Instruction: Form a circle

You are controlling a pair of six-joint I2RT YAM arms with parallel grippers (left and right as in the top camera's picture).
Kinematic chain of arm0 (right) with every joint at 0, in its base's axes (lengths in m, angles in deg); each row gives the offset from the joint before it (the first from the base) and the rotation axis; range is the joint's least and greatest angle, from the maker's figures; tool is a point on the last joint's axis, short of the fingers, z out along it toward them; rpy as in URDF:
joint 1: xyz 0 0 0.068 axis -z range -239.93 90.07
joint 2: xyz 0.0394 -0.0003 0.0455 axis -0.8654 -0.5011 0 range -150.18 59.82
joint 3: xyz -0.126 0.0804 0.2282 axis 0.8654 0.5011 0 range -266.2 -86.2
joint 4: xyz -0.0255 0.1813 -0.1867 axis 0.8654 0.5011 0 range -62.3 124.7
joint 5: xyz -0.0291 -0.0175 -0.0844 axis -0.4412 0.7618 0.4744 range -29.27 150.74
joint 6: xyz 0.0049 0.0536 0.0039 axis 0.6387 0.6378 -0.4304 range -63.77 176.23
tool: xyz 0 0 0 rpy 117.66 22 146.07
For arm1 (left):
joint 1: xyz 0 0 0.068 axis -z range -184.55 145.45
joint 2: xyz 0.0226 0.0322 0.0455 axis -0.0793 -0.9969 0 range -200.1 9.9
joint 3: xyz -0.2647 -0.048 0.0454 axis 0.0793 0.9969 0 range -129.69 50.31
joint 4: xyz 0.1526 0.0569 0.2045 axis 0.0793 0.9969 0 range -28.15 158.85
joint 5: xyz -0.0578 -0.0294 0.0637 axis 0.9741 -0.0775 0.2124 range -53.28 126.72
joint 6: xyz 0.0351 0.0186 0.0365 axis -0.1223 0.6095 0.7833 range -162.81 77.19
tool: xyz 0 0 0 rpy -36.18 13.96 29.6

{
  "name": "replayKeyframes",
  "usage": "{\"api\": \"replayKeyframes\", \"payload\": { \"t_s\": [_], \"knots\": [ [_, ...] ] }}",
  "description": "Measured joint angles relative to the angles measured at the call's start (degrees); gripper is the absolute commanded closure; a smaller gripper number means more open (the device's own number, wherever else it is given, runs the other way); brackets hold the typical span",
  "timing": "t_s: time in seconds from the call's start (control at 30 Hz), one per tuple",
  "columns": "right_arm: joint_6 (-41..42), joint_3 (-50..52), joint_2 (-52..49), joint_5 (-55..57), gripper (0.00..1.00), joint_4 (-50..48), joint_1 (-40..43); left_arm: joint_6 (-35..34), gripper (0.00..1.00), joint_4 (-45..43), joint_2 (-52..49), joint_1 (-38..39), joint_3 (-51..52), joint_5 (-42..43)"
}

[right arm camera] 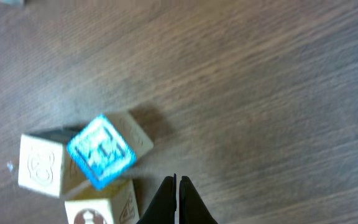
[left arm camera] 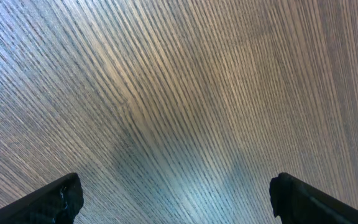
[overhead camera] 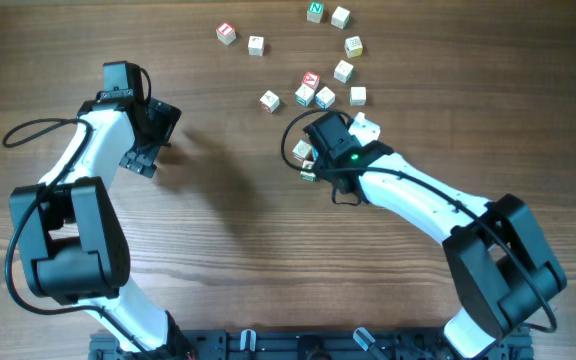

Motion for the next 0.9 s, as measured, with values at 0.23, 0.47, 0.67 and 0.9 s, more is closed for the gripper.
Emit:
{"api": "replayKeyframes", "payload": {
  "t_s": [0.23, 0.47, 0.67, 0.9],
  "knots": [
    [-0.1, 0.0, 0.0, 0.2, 0.95, -2.5, 3.6, 0.0, 0.00, 0.0, 0.0, 0.0, 0.0, 0.0],
    [-2.2, 0.0, -2.0, -0.5, 0.95, -6.7, 3.7, 0.0, 0.00, 0.0, 0.0, 0.0, 0.0, 0.0],
    [-3.2, 0.0, -2.0, -1.8, 0.96, -6.9, 3.7, 0.0, 0.00, 0.0, 0.0, 0.0, 0.0, 0.0],
    [-3.3, 0.0, -2.0, -2.6, 0.95, -6.8, 3.7, 0.0, 0.00, 0.0, 0.0, 0.0, 0.0, 0.0]
  ]
}}
